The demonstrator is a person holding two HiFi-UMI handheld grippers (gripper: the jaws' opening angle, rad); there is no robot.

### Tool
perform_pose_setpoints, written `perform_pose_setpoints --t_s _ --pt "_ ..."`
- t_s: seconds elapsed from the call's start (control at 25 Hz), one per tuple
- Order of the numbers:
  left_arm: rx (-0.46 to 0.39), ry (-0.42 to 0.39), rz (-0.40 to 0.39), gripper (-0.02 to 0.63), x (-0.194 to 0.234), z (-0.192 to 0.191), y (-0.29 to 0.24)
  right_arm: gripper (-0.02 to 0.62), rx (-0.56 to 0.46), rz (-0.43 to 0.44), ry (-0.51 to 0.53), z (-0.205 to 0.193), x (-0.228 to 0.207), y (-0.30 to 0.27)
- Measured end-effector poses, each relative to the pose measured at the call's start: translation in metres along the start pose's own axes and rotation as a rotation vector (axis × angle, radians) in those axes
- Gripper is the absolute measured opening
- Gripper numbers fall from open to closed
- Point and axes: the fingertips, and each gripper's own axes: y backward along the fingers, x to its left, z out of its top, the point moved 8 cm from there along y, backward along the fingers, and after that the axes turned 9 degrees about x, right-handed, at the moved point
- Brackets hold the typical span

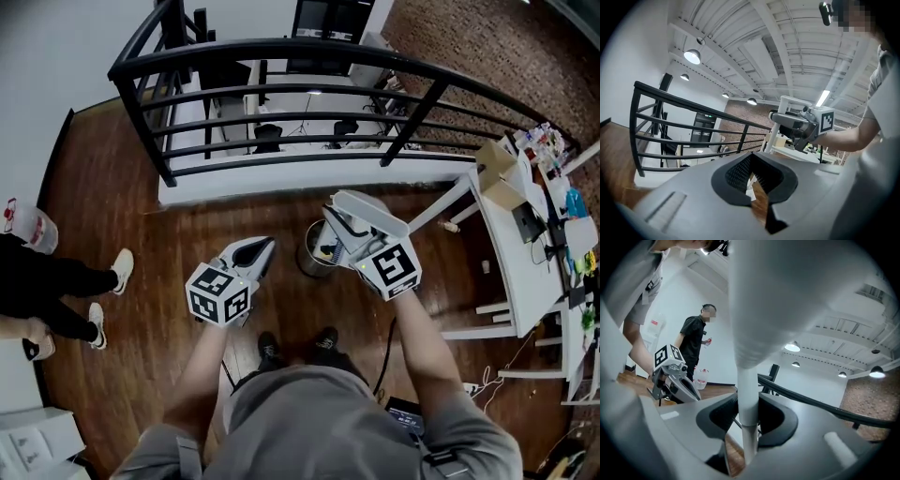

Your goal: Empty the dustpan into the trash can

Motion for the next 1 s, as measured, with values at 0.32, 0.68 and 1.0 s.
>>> perform_pose_setpoints --t_s 0.32,0.68,1.0 --pt "-0.006 0.025 0.052 0.005 -0.032 -0.013 0.016 0.113 -0.031 0.093 -0.007 -0.010 0.017 0.017" --pt "0.030 -0.011 0.049 0.005 -0.075 -0.024 0.054 0.118 -0.057 0.148 -0.061 -0.016 0.027 0.036" --pt "-0.002 -0.025 -0.018 0.005 -0.052 -0.032 0.104 0.138 -0.009 0.099 -0.204 -0.018 0.053 0.028"
